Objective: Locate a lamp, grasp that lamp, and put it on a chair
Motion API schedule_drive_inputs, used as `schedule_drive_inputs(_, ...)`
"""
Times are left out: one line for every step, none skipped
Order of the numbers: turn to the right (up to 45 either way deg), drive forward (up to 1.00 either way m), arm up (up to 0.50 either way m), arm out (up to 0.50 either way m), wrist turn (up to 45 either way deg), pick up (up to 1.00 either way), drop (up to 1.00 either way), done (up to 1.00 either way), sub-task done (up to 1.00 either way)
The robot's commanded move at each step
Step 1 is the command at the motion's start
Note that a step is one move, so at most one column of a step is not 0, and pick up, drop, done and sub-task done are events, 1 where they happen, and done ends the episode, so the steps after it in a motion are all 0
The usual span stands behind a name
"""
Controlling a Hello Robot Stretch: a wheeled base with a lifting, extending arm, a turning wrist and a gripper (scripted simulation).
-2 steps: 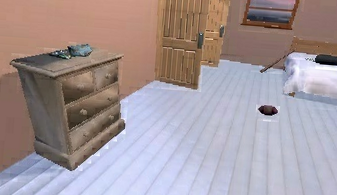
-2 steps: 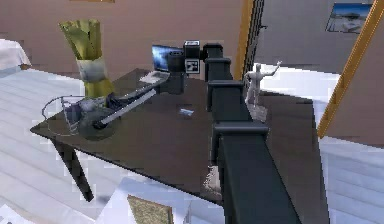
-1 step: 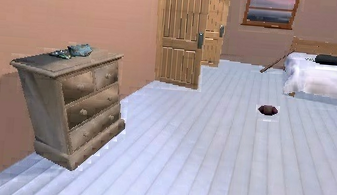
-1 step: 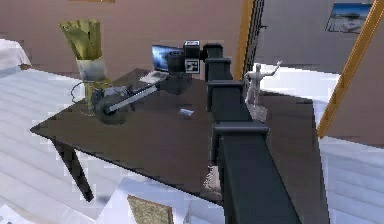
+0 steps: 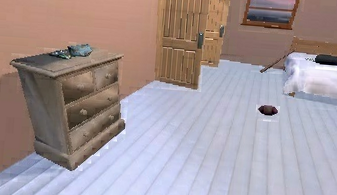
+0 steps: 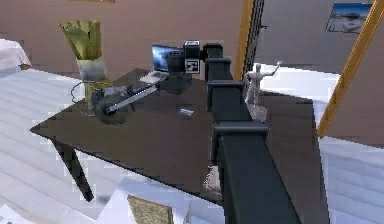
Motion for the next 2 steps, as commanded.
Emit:
schedule_drive_inputs(0.0, 0.0, -0.5, 0.0, 0.0, 0.0, 0.0, 0.0, 0.0)
schedule_drive_inputs(0.0, 0.0, 0.0, 0.0, 0.0, 0.0, 1.0, 0.0, 0.0)
